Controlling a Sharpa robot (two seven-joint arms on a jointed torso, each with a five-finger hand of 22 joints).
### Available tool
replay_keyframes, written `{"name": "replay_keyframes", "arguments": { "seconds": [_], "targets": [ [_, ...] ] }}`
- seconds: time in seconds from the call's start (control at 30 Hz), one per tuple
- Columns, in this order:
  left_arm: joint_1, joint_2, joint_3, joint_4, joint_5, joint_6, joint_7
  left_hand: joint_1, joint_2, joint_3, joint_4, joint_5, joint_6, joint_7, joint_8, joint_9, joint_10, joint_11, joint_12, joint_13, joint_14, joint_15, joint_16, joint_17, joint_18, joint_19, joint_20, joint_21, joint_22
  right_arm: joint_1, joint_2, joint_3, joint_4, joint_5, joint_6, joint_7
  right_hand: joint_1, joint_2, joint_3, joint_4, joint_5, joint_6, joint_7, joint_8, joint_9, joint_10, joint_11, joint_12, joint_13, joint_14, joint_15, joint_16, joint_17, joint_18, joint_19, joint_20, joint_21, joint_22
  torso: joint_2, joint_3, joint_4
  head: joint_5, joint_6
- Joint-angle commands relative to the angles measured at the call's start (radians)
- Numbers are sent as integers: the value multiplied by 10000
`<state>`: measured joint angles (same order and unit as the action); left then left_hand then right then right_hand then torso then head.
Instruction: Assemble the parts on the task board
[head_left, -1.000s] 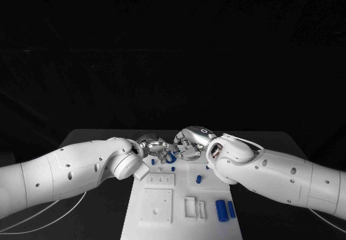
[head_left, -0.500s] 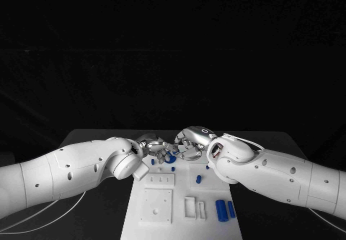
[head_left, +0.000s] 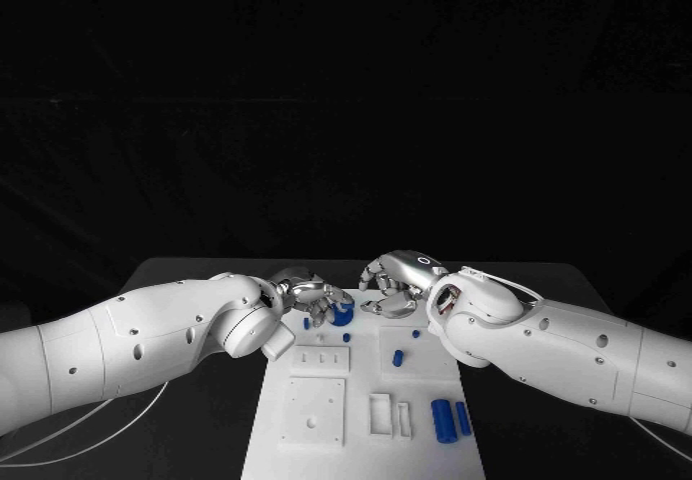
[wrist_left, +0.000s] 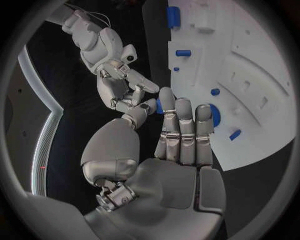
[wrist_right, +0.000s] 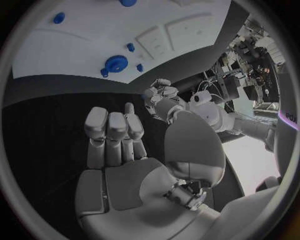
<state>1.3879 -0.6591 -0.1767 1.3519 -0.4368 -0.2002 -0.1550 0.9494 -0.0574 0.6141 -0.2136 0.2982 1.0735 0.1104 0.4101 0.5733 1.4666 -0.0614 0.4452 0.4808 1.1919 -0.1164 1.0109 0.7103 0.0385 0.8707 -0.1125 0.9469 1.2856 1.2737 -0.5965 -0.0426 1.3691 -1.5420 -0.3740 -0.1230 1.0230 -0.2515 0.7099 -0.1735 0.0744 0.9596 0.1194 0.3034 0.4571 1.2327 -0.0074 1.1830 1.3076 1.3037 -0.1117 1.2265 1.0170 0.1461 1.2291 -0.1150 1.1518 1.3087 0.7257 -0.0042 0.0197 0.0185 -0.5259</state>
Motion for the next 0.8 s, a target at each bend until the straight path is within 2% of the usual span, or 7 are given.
{"name": "replay_keyframes", "arguments": {
  "seconds": [0.03,0.17,0.33,0.53,0.6,0.67,0.8],
  "targets": [
    [10,-29,7,-69,-511,167,-123,124,8,13,-51,45,829,-775,-25,207,47,-73,75,17,-18,-65,56,-19,-13,3,-1016,57,-11,-33,-217,1,133,285,-382,296,-46,-121,-197,38,137,-110,3,-60,-11,-337,142,-180,487,-19,89,-97,-6,1157,-83,-12,-86,50,1,3,8,28,-17],
    [10,-46,6,-192,-1318,536,-440,128,11,19,-55,48,830,-776,-31,222,36,-74,90,28,-20,-68,69,-26,-13,2,-1021,69,-14,-48,-589,1,178,514,-666,428,5,-96,-272,73,312,-114,3,-57,-5,-401,142,-251,444,-17,90,-130,-6,1157,-101,-14,-124,45,-1,2,-3,70,-39],
    [11,-92,8,-292,-2801,1570,-1586,119,69,34,-30,29,813,-771,-58,255,20,-75,129,50,-22,-75,100,-45,-18,4,-1031,100,-23,-46,-1175,46,167,1289,-982,684,115,-93,-280,111,643,-115,1,-56,-2,-472,141,-342,383,-18,88,-176,-8,1157,-119,-5,-166,43,-7,0,-15,115,-103],
    [11,-70,6,-333,-3756,1670,-2612,116,84,92,26,39,823,-795,-96,416,65,-120,369,167,53,-148,330,-58,-23,80,-1073,195,-38,-22,-1598,179,109,1975,-964,750,148,-104,-307,129,809,-120,4,-59,-1,-555,143,-437,327,-26,90,-210,-10,1157,-133,9,-193,42,-7,2,-6,181,-227],
    [11,-55,1,-344,-4080,1665,-2734,142,56,121,20,42,801,-821,-137,527,189,-186,716,378,171,-247,619,-1,-16,248,-1117,243,-27,-7,-1681,239,103,2019,-973,767,156,-101,-311,130,836,-120,4,-58,0,-550,143,-432,328,-27,90,-214,-10,1157,-133,11,-196,42,-7,11,4,210,-276],
    [11,-46,-7,-340,-4294,1763,-2839,176,61,86,-21,44,788,-900,-213,608,322,-262,1467,907,395,-450,1153,167,36,546,-1226,454,70,2,-1748,293,106,2080,-973,782,164,-96,-322,136,895,-116,2,-56,1,-556,141,-440,321,-25,89,-221,-9,1157,-134,15,-203,43,-2,19,8,231,-321],
    [11,4,-39,-322,-4615,1986,-2997,168,130,94,-51,109,828,-927,-297,724,182,-372,2427,1643,513,-719,1804,334,117,869,-1375,759,234,44,-1808,324,114,2175,-947,773,171,-94,-335,143,963,-112,1,-53,3,-565,141,-451,312,-22,88,-229,-7,1157,-135,19,-209,44,-3,8,10,262,-391]
  ]
}}
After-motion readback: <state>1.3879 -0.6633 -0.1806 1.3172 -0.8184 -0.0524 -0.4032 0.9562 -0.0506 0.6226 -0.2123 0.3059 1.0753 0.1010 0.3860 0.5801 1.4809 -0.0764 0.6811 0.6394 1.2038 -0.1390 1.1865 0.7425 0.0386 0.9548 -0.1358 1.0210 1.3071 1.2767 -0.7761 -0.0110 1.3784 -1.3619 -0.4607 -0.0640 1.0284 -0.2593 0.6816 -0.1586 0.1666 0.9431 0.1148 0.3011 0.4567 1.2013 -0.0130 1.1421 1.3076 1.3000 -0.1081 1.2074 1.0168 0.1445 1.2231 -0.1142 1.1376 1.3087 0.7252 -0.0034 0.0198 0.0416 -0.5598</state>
